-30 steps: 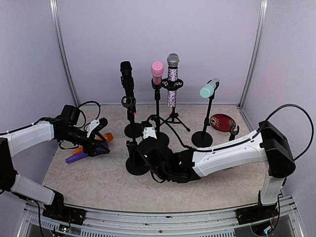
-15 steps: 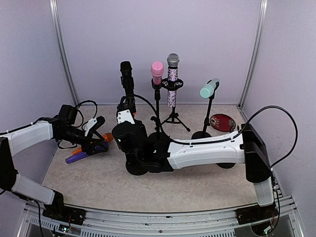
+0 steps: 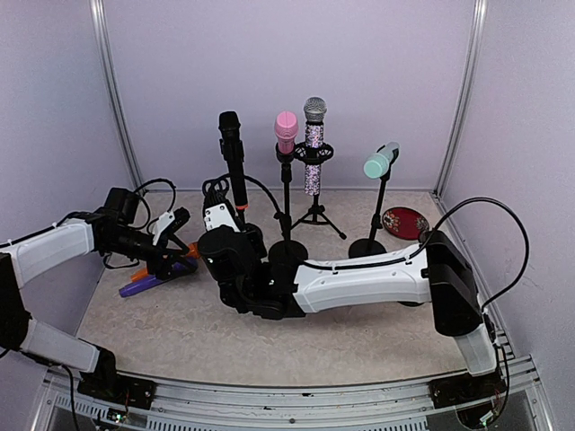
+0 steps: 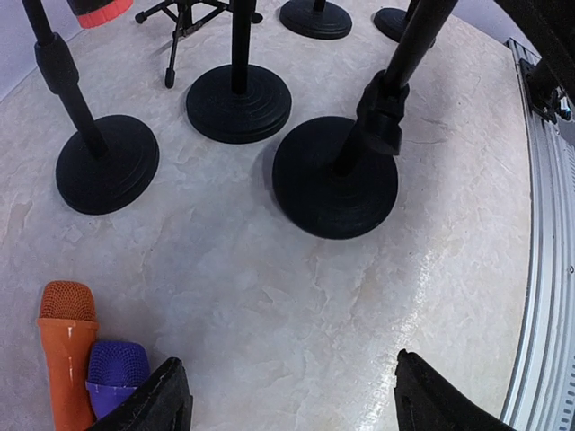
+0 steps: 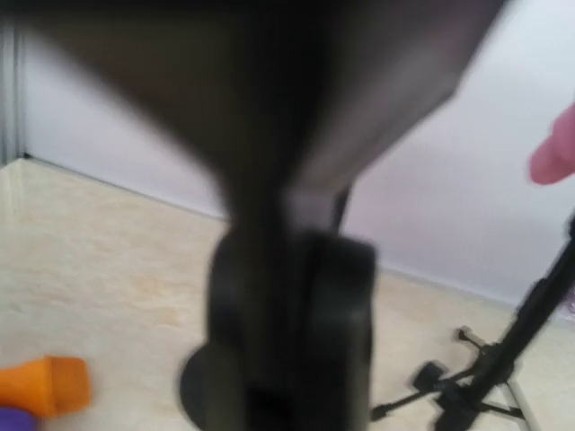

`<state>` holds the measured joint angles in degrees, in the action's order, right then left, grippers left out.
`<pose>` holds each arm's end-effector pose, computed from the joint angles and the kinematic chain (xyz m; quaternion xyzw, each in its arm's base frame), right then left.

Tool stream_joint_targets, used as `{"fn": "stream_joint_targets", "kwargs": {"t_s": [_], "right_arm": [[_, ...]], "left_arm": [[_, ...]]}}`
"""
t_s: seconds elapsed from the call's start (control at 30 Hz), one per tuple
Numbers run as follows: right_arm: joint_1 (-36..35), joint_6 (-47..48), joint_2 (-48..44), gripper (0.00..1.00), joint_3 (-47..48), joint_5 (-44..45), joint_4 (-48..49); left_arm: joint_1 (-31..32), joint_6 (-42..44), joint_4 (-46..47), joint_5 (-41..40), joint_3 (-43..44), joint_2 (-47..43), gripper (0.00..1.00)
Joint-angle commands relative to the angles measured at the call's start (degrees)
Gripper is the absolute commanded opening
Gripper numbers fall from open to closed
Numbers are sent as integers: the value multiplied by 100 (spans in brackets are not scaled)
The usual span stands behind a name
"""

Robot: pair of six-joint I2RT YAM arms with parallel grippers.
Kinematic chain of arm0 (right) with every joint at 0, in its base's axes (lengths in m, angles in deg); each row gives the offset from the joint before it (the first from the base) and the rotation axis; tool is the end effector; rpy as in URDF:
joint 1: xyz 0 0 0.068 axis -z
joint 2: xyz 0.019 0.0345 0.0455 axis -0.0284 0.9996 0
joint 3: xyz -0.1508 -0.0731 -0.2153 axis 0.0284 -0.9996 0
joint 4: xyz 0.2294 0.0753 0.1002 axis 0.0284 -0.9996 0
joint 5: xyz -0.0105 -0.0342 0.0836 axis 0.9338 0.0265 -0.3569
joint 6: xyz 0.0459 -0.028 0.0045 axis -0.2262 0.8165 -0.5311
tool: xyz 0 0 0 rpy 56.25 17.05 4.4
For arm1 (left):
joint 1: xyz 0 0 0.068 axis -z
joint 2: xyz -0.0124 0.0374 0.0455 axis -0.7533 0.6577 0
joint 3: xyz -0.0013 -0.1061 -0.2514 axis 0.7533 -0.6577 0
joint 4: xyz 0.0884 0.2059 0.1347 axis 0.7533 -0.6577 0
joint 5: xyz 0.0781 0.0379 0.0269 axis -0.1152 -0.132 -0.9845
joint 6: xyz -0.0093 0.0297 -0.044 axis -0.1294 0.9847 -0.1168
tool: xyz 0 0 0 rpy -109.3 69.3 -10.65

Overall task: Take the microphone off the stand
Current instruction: Adjust the microphone stand at the center of the board.

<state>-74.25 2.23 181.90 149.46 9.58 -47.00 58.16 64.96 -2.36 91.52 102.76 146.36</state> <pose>0.1573 0.4931 0.2681 -0.1119 0.7249 0.0216 0.6793 0.2439 -0.0645 0.2352 0.4537 0.7718 -0.2756 0.3500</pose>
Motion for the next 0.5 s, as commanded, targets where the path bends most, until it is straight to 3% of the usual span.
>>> {"fn": "stream_joint_targets", "kwargs": {"t_s": [0.0, 0.27, 0.47], "right_arm": [[2, 517, -416, 0, -829, -131, 954], [379, 257, -1983, 0, -3188, -3420, 2468], [963, -283, -2612, 0, -3808, -5542, 2462]], "left_arm": [[-50, 45, -92, 121, 221, -87, 76], [-25, 95, -156, 94, 269, -74, 76], [71, 80, -165, 35, 329, -74, 76]]}}
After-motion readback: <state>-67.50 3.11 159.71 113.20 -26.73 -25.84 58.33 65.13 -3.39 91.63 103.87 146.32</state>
